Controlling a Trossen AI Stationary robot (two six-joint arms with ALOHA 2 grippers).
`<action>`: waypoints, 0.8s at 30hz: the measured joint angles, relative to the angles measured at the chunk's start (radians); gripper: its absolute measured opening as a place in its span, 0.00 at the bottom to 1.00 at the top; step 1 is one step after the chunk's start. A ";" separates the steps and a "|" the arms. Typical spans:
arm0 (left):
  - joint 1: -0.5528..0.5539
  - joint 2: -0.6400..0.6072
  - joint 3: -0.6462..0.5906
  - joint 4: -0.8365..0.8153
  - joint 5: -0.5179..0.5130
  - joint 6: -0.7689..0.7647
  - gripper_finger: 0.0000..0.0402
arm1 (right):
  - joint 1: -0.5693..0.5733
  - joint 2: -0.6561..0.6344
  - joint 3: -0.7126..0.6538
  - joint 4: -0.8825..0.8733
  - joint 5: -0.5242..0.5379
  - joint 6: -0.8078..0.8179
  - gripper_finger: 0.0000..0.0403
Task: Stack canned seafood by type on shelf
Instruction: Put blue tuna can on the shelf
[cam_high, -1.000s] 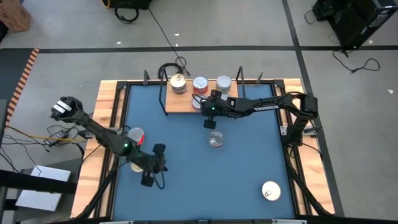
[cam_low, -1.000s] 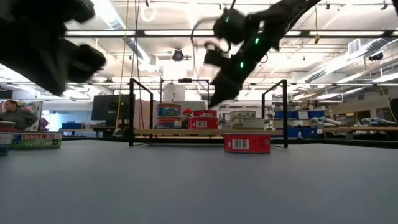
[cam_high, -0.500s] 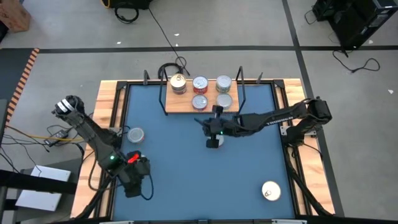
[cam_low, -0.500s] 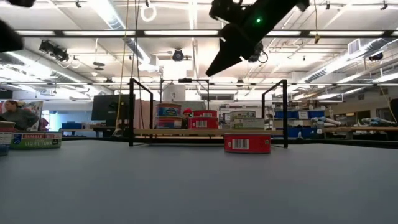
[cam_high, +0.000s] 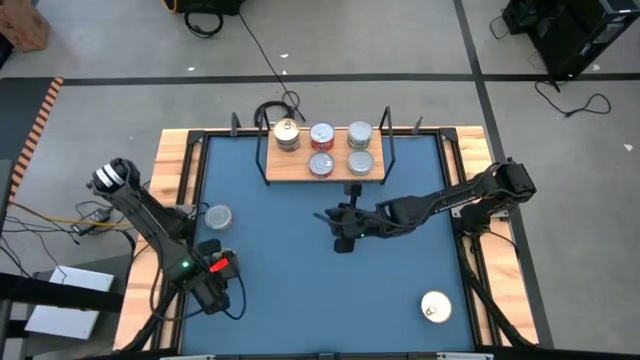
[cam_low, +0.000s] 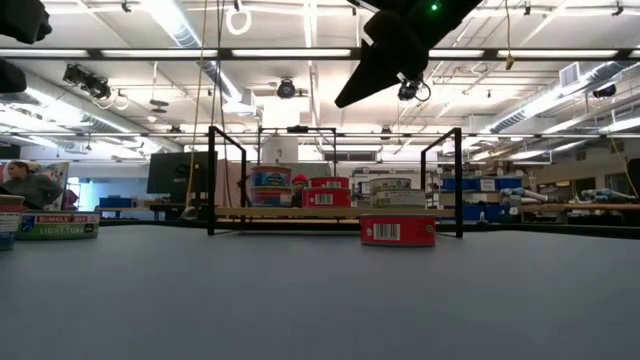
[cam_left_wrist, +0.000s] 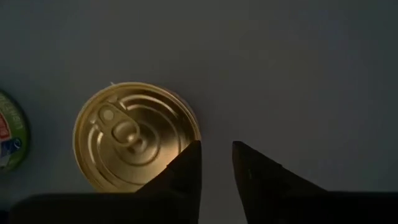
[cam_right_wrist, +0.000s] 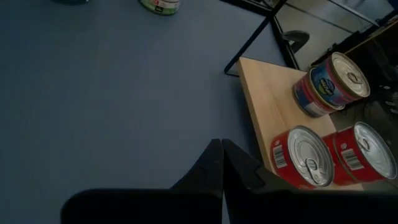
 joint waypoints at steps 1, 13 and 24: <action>0.000 0.006 0.000 0.000 -0.009 0.002 0.24 | 0.002 0.000 0.000 0.000 0.003 0.000 0.02; 0.003 0.070 -0.002 -0.001 -0.073 -0.019 0.24 | 0.002 0.000 0.000 0.000 0.005 0.000 0.01; 0.015 0.069 -0.061 0.079 -0.066 -0.042 0.24 | 0.002 0.000 0.000 0.000 0.006 -0.006 0.01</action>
